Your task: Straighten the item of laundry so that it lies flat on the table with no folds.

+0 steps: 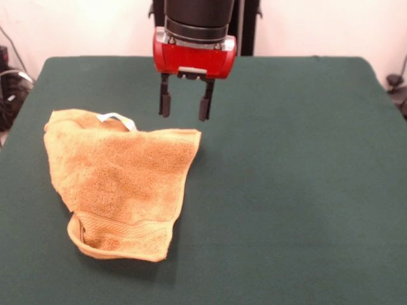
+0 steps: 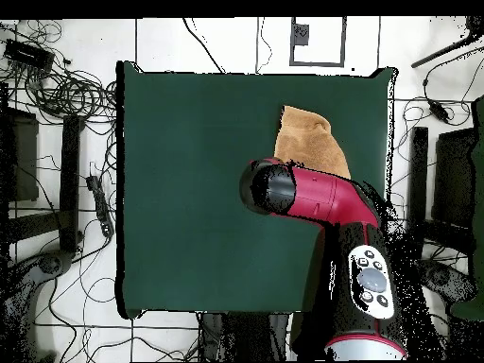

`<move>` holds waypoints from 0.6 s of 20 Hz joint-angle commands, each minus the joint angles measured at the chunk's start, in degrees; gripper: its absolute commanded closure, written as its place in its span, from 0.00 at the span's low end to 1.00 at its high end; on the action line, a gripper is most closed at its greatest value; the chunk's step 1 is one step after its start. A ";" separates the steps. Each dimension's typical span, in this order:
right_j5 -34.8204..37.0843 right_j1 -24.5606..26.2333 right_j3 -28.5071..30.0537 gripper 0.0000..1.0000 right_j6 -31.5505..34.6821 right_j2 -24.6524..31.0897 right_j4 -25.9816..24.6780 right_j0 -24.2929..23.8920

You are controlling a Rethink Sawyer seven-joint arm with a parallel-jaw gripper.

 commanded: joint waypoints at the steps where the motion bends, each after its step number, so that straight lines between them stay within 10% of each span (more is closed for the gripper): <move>1: -0.21 5.40 0.95 0.00 7.35 5.74 0.65 1.70; 12: -0.94 6.59 0.17 0.00 6.00 7.18 0.36 0.84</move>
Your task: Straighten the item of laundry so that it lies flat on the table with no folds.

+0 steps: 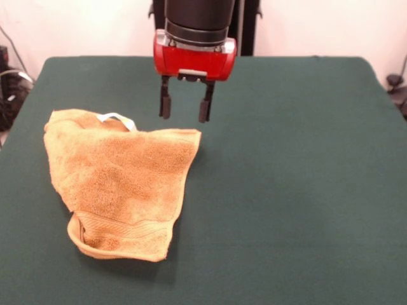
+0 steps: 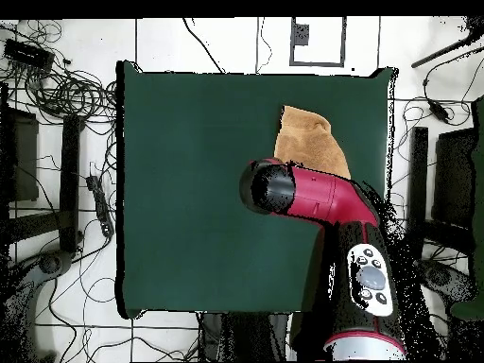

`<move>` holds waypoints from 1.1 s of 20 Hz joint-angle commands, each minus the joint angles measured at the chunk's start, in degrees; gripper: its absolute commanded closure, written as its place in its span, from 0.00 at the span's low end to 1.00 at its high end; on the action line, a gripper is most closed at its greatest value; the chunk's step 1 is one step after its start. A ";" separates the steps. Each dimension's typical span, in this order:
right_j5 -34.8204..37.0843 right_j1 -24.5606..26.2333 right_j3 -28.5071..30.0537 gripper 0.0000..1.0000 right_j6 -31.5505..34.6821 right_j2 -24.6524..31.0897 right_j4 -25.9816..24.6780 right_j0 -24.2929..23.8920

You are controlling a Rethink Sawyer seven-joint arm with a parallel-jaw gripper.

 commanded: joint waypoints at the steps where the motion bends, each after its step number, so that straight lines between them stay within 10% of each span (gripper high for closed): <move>1: -1.04 6.22 0.25 0.00 5.98 7.24 0.56 0.87; 22: -1.82 8.51 -1.11 0.00 9.72 5.35 1.73 2.72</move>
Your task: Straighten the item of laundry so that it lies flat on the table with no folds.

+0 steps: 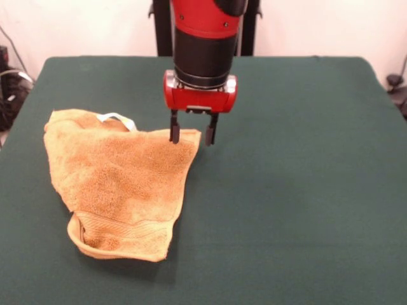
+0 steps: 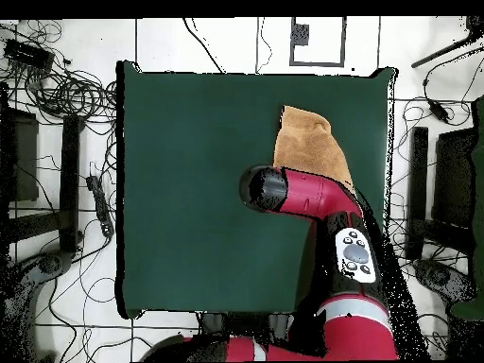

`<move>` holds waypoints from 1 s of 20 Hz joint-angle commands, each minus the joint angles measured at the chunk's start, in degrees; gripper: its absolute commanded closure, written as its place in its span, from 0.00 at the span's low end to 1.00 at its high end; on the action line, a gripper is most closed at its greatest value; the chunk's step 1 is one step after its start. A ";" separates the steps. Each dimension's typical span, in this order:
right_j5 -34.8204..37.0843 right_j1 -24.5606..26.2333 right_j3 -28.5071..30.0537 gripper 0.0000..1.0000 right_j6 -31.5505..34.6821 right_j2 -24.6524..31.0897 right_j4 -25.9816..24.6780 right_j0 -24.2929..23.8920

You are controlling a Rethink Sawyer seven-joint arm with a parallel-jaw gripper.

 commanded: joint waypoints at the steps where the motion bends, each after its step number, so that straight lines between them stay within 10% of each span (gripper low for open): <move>1: -2.01 1.08 0.44 0.00 9.41 4.67 1.33 2.92; 20: 1.27 0.64 0.66 0.00 9.20 -0.60 -0.50 4.91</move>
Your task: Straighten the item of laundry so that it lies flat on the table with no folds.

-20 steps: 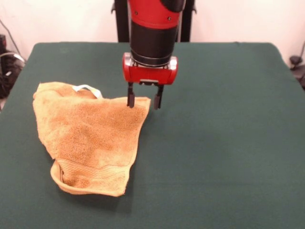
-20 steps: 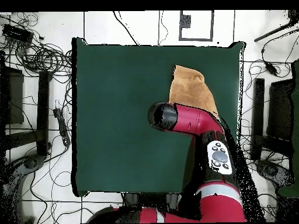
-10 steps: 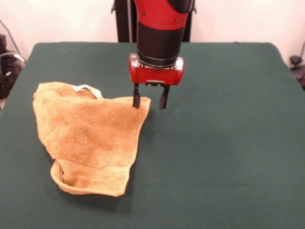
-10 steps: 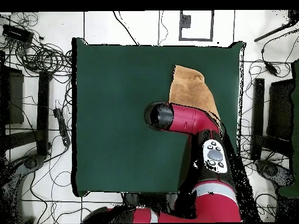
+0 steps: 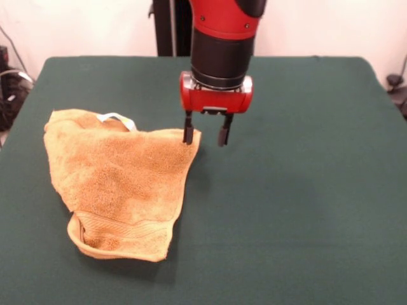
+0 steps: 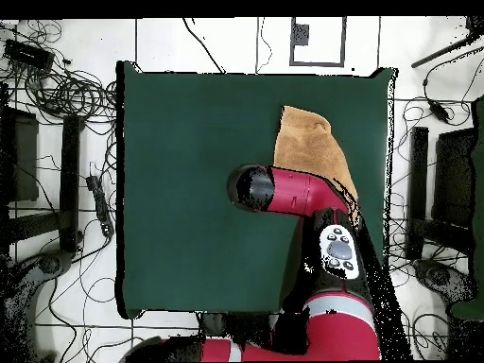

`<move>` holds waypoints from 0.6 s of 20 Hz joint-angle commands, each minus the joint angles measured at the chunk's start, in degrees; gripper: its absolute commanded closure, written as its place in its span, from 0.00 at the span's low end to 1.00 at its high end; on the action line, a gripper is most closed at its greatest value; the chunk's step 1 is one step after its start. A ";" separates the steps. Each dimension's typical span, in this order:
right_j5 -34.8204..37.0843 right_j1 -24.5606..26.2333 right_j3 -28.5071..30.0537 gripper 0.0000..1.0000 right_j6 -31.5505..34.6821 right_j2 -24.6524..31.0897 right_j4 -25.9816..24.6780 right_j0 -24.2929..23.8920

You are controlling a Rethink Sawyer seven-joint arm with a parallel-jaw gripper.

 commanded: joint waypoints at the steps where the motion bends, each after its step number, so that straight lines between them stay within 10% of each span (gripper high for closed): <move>1: 1.32 0.19 1.42 0.00 9.08 0.19 -0.56 2.21; 12: 1.86 -1.85 4.15 0.00 8.08 -0.83 -1.02 1.91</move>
